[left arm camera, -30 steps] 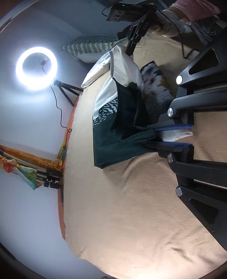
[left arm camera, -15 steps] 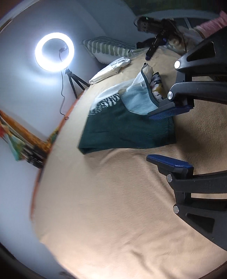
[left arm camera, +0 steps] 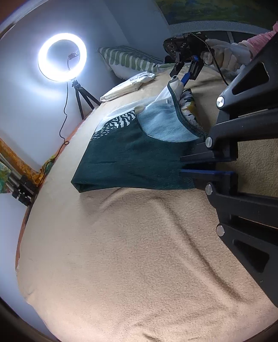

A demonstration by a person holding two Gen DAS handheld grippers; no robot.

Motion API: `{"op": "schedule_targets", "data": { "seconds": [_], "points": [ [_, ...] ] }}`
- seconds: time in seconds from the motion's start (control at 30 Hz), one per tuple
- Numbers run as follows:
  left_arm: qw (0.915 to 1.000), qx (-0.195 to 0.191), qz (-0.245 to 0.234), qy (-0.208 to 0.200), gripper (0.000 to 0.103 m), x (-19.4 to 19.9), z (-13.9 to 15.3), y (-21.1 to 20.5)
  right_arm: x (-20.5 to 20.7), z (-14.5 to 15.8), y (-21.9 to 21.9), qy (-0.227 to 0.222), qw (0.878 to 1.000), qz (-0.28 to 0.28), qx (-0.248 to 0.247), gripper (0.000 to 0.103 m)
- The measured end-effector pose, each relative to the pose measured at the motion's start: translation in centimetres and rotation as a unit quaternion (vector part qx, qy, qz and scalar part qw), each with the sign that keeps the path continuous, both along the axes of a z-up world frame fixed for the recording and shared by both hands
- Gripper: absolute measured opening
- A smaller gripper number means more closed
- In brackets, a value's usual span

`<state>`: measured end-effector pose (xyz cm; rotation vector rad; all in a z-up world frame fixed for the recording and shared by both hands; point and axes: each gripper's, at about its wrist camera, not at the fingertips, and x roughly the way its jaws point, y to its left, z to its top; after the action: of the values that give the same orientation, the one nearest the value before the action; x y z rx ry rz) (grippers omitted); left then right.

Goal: Fold small clothes

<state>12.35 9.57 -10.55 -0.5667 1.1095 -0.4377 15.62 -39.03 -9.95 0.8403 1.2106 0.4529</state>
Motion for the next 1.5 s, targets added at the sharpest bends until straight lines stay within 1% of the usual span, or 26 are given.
{"op": "schedule_targets", "data": {
  "seconds": [0.03,0.1,0.17,0.23,0.3,0.37,0.43,0.47,0.53,0.6,0.67,0.73,0.8,0.83,0.87,0.9,0.93,0.97,1.0,1.03,1.07,1.23,1.3,1.33,1.4,1.5],
  "points": [
    [1.0,0.003,-0.001,-0.001,0.0,0.0,0.0,0.0,0.2,-0.3,0.5,0.006,1.0,0.006,-0.001,0.052],
    [1.0,0.004,-0.002,-0.004,0.0,0.0,0.1,0.0,0.5,-0.7,1.4,0.011,1.0,0.019,0.007,0.04],
    [0.9999,0.007,-0.002,-0.007,0.0,0.0,0.3,-0.1,0.7,-0.8,2.4,0.013,0.999,0.033,0.02,0.015],
    [0.9998,0.01,0.0,-0.014,0.0,-0.2,0.7,0.2,0.5,-0.1,3.1,-0.001,0.999,0.044,0.02,0.008],
    [0.9997,0.006,0.004,-0.022,0.0,-0.5,1.3,0.8,0.1,1.6,3.8,-0.034,0.998,0.057,-0.005,0.006],
    [0.9995,0.008,0.008,-0.031,0.0,-0.8,1.9,1.4,-0.7,3.7,4.4,-0.075,0.994,0.075,-0.024,0.005],
    [0.9988,0.032,0.005,-0.037,0.0,-1.1,1.9,1.5,-1.6,4.7,4.5,-0.102,0.99,0.089,-0.037,0.005],
    [0.9987,0.038,0.0,-0.033,0.0,-1.0,1.5,1.2,-1.8,4.3,4.6,-0.096,0.99,0.095,-0.043,0.005],
    [0.9992,0.034,-0.003,-0.02,0.0,-1.0,0.7,1.2,-2.0,3.0,4.7,-0.071,0.991,0.099,-0.061,0.005],
    [0.9991,0.036,-0.005,-0.023,0.0,-1.2,0.6,0.9,-2.1,1.9,4.4,-0.052,0.991,0.093,-0.075,0.005],
    [0.9981,0.05,-0.014,-0.033,0.0,-1.5,1.0,0.7,-1.9,2.0,4.1,-0.056,0.991,0.091,-0.083,0.005],
    [0.9977,0.056,-0.016,-0.034,0.0,-1.6,1.2,0.7,-1.7,2.5,4.2,-0.064,0.987,0.09,-0.115,0.005],
    [0.9976,0.059,-0.011,-0.035,0.0,-1.7,1.5,1.1,-1.7,3.0,4.4,-0.073,0.98,0.088,-0.163,0.005],
    [0.9975,0.061,-0.007,-0.036,0.002,-1.7,1.7,1.3,-1.6,3.2,4.2,-0.077,0.977,0.088,-0.179,0.005],
    [0.9975,0.06,-0.004,-0.038,0.012,-1.6,2.0,1.4,-1.6,3.7,4.2,-0.085,0.973,0.088,-0.194,0.005],
    [0.9971,0.061,-0.002,-0.045,0.019,-1.6,2.7,1.6,-1.5,4.2,4.1,-0.093,0.972,0.09,-0.197,0.006],
    [0.9963,0.066,-0.002,-0.055,0.023,-1.5,3.2,1.7,-1.4,4.9,4.3,-0.107,0.971,0.099,-0.19,0.011],
    [0.9951,0.072,-0.001,-0.068,0.023,-1.4,4.0,1.7,-1.4,5.6,4.4,-0.119,0.969,0.105,-0.19,0.023],
    [0.9942,0.073,-0.002,-0.08,0.024,-1.1,4.8,1.7,-1.4,6.5,4.8,-0.139,0.964,0.107,-0.2,0.03],
    [0.9938,0.07,0.0,-0.086,0.024,-0.7,5.3,1.8,-1.4,7.1,5.1,-0.155,0.959,0.11,-0.208,0.037],
    [0.9934,0.067,0.004,-0.093,0.026,0.1,6.1,1.8,-1.1,7.9,5.7,-0.172,0.955,0.117,-0.213,0.037],
    [0.9919,0.075,0.0,-0.103,0.027,4.2,7.4,-0.3,2.4,9.8,9.5,-0.208,0.945,0.141,-0.208,0.037],
    [0.9914,0.087,-0.005,-0.097,0.027,6.2,7.0,-1.7,4.4,9.5,11.7,-0.21,0.94,0.16,-0.216,0.034],
    [0.9917,0.089,-0.004,-0.092,0.027,7.2,6.6,-2.2,5.2,9.1,12.6,-0.209,0.938,0.169,-0.22,0.03],
    [0.9928,0.087,-0.003,-0.083,0.027,8.9,5.8,-3.2,7.2,8.1,15.1,-0.206,0.932,0.187,-0.233,0.03],
    [0.9923,0.089,0.009,-0.086,0.027,10.8,4.8,-4.3,9.7,6.7,18.1,-0.197,0.926,0.21,-0.243,0.029]
  ]
}}
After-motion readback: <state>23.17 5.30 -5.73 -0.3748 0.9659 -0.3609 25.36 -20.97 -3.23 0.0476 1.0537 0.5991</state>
